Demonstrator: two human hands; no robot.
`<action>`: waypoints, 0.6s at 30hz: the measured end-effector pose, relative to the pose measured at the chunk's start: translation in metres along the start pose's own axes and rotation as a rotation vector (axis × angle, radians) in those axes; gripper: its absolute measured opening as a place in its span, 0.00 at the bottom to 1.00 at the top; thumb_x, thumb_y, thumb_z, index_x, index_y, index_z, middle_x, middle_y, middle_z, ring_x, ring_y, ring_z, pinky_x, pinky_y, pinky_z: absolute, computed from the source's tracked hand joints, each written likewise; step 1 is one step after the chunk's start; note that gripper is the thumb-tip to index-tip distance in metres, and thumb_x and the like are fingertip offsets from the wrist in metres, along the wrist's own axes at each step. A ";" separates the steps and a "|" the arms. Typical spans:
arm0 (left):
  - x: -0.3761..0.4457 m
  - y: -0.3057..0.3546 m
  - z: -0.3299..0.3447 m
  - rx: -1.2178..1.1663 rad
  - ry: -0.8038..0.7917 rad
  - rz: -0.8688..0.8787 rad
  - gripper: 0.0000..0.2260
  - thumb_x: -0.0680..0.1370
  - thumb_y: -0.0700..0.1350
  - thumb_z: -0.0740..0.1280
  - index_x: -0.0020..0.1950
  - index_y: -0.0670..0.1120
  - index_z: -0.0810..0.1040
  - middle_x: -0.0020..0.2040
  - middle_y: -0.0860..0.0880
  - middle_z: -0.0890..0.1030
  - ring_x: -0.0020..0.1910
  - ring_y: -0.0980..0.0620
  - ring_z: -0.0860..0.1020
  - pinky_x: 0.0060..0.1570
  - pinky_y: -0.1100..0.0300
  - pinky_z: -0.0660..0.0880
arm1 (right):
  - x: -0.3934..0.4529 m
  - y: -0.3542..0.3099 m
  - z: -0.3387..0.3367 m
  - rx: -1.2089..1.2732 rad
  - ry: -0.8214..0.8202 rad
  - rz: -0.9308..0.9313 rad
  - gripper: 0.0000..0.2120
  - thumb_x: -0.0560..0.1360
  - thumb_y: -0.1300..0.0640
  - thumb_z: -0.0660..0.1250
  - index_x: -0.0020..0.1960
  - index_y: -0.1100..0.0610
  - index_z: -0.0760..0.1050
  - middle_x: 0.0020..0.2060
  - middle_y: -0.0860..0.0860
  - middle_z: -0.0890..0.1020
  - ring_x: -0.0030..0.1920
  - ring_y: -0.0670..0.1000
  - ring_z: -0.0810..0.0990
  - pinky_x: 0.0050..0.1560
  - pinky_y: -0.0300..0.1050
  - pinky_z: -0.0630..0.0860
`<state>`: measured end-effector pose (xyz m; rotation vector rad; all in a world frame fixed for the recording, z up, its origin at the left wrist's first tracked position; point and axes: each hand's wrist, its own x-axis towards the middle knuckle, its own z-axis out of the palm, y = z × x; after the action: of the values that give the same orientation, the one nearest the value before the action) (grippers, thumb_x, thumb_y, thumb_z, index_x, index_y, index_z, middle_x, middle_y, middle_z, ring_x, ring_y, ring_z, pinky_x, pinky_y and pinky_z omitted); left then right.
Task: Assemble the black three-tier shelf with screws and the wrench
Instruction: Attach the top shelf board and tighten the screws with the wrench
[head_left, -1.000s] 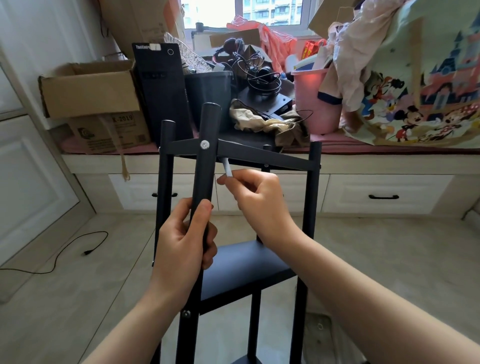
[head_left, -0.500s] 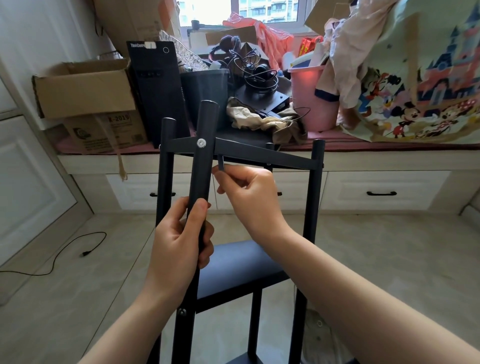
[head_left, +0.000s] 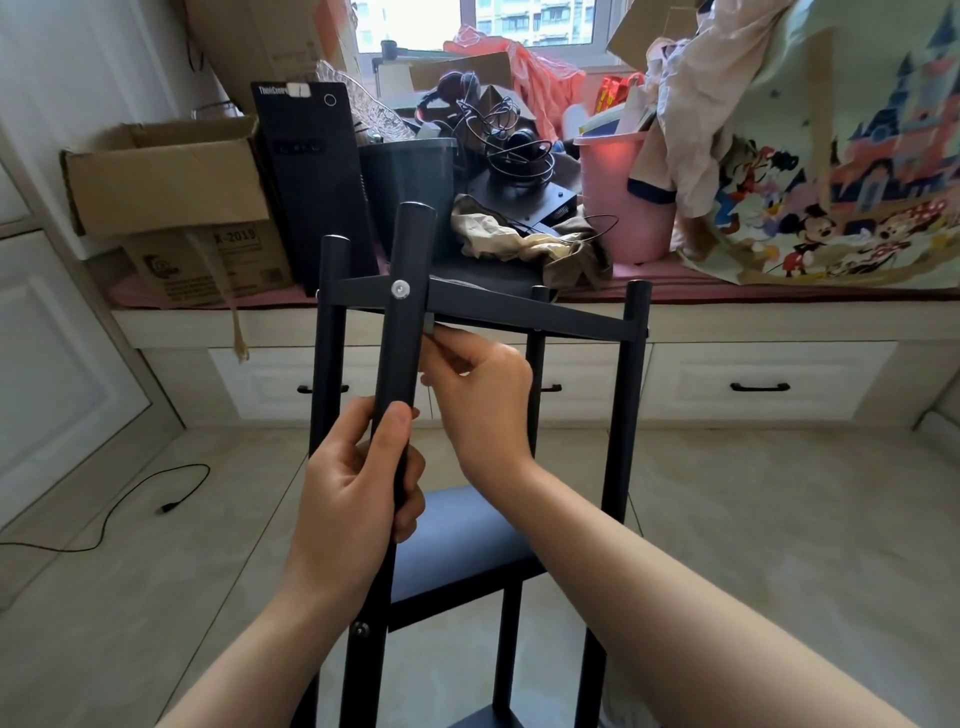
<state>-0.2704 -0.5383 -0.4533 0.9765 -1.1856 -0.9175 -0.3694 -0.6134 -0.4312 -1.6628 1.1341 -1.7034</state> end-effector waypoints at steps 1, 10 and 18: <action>0.000 0.000 0.000 -0.002 0.000 0.002 0.19 0.73 0.64 0.66 0.47 0.48 0.76 0.29 0.48 0.69 0.23 0.50 0.64 0.22 0.63 0.62 | 0.000 0.001 0.003 -0.002 0.006 -0.004 0.10 0.78 0.54 0.69 0.46 0.59 0.85 0.35 0.52 0.85 0.37 0.53 0.83 0.42 0.56 0.78; 0.000 0.003 0.001 0.005 -0.004 0.010 0.14 0.75 0.61 0.65 0.46 0.50 0.77 0.29 0.48 0.69 0.23 0.50 0.65 0.22 0.63 0.62 | -0.001 0.002 0.019 0.114 0.067 0.014 0.09 0.78 0.57 0.69 0.45 0.60 0.84 0.35 0.59 0.83 0.40 0.61 0.81 0.44 0.60 0.77; 0.001 0.001 -0.002 0.015 0.000 0.003 0.17 0.74 0.63 0.66 0.47 0.50 0.77 0.30 0.48 0.69 0.23 0.51 0.65 0.22 0.63 0.63 | -0.001 0.006 0.006 0.034 -0.075 0.034 0.09 0.80 0.59 0.65 0.51 0.61 0.84 0.39 0.53 0.84 0.41 0.52 0.81 0.46 0.54 0.78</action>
<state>-0.2686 -0.5389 -0.4522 0.9861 -1.1955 -0.9076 -0.3645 -0.6175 -0.4370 -1.6630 1.0862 -1.6163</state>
